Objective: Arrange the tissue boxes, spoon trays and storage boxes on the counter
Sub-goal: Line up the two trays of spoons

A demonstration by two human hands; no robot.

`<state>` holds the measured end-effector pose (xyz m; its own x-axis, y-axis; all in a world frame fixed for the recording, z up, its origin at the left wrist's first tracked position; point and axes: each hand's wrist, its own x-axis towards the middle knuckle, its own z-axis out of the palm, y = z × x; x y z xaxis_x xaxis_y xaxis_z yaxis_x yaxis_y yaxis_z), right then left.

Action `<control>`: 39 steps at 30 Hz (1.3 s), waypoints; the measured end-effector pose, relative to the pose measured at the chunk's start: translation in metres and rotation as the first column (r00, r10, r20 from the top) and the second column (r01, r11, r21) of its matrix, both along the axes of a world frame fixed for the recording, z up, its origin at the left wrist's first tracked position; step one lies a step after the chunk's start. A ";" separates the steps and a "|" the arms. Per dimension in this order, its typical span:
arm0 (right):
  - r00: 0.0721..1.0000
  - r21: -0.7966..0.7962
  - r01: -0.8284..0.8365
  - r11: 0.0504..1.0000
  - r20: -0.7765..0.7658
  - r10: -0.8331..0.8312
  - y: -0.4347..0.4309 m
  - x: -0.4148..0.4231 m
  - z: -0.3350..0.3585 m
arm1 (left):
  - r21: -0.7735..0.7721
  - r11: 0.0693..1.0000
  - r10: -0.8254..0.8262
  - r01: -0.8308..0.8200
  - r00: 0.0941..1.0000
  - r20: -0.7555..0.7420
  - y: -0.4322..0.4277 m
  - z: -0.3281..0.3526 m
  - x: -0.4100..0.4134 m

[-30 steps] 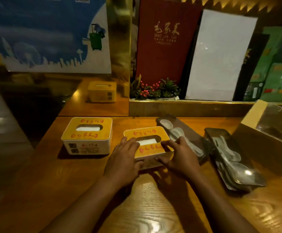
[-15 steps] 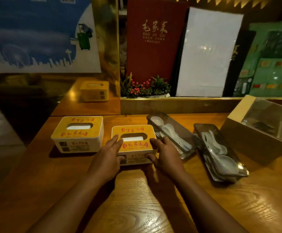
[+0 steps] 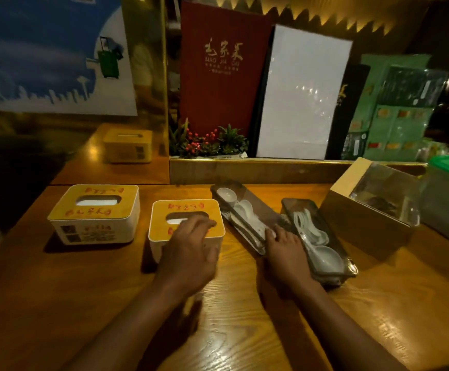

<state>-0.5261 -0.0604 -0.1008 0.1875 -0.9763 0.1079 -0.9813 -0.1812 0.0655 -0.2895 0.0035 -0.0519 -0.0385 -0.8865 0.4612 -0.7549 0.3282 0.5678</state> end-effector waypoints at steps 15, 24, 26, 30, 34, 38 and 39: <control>0.901 -0.139 -0.358 0.923 0.209 0.380 0.003 -0.045 -0.006 | 0.332 0.933 0.176 -0.138 0.980 -0.088 -0.016 -0.050 -0.125; 0.822 -0.185 -0.507 0.842 0.190 0.537 0.007 -0.061 -0.001 | 0.355 0.912 0.266 -0.204 0.954 -0.136 -0.019 -0.048 -0.124; 0.808 -0.153 -0.527 0.836 0.214 0.549 0.005 -0.062 0.003 | 0.356 0.907 0.288 -0.226 0.949 -0.131 -0.018 -0.047 -0.127; 0.792 -0.129 -0.536 0.834 0.263 0.550 0.003 -0.078 0.013 | 0.356 0.899 0.299 -0.255 0.951 -0.073 -0.016 -0.044 -0.131; 0.908 -0.052 -0.279 0.959 0.311 0.281 0.005 -0.125 0.018 | 0.273 0.915 0.295 -0.298 0.954 0.051 -0.007 -0.033 -0.150; 0.961 0.112 -0.119 0.986 0.264 0.086 0.012 -0.169 0.006 | 0.200 0.974 0.069 -0.105 0.982 0.178 -0.010 -0.025 -0.185; 0.951 0.112 -0.139 0.984 0.293 0.102 0.012 -0.174 0.003 | 0.218 0.974 0.008 -0.058 0.975 0.223 -0.014 -0.025 -0.194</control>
